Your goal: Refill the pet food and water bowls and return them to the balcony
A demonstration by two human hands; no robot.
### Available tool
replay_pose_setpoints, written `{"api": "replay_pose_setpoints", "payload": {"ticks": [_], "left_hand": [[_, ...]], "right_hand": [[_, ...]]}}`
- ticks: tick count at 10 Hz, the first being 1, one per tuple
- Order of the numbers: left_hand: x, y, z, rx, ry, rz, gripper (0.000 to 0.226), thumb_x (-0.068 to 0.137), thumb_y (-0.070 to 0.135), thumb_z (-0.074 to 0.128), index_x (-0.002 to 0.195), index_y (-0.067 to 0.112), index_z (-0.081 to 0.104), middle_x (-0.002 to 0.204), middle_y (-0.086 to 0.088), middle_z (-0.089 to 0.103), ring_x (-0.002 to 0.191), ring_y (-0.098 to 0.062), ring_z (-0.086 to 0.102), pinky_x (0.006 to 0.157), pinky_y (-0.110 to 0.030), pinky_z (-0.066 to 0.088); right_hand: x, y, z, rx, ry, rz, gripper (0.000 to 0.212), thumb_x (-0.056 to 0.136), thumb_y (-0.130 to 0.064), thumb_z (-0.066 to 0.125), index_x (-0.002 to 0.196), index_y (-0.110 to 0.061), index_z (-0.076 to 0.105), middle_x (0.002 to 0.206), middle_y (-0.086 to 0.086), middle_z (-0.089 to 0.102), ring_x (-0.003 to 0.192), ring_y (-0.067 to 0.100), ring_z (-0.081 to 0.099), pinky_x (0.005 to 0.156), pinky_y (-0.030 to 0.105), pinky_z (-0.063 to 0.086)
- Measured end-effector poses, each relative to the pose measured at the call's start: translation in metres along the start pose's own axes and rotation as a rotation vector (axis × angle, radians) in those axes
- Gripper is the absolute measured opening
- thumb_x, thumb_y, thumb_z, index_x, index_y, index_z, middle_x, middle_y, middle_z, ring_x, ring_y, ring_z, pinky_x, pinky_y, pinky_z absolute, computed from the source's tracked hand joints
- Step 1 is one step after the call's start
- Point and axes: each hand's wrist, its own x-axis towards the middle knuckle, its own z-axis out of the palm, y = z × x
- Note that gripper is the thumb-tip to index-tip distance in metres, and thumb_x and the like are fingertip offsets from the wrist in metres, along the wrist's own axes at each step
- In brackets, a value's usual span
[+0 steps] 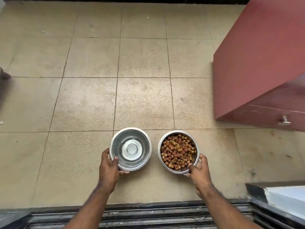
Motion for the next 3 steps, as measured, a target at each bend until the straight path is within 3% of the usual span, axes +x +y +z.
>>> {"api": "replay_pose_setpoints", "payload": {"ticks": [1, 2, 3], "left_hand": [[-0.001, 0.0, 0.002, -0.007, -0.014, 0.004, 0.043, 0.105, 0.008, 0.051, 0.119, 0.049, 0.05, 0.112, -0.015, 0.068, 0.089, -0.036, 0.074, 0.059, -0.054, 0.063], [-0.002, 0.002, 0.002, 0.016, -0.058, 0.002, 0.048, 0.106, 0.009, 0.048, 0.136, 0.045, 0.041, 0.125, -0.014, 0.064, 0.096, -0.034, 0.072, 0.058, -0.044, 0.064], [-0.011, 0.015, -0.001, 0.144, -0.073, -0.007, 0.062, 0.107, 0.017, 0.047, 0.155, 0.042, 0.017, 0.146, -0.012, 0.051, 0.101, -0.034, 0.071, 0.069, -0.047, 0.065]], "right_hand": [[0.002, -0.001, 0.0, -0.005, -0.001, -0.012, 0.06, 0.1, 0.01, 0.049, 0.139, -0.036, 0.043, 0.132, 0.001, 0.064, 0.115, 0.025, 0.067, 0.066, 0.034, 0.063], [-0.001, -0.006, -0.003, -0.096, -0.052, -0.037, 0.062, 0.101, 0.005, 0.054, 0.145, -0.036, 0.04, 0.135, 0.001, 0.063, 0.117, 0.025, 0.066, 0.076, 0.038, 0.064], [-0.015, -0.02, -0.006, -0.382, -0.017, -0.169, 0.074, 0.1, -0.001, 0.058, 0.159, -0.031, 0.025, 0.152, 0.005, 0.05, 0.134, 0.031, 0.054, 0.104, 0.042, 0.051]]}}
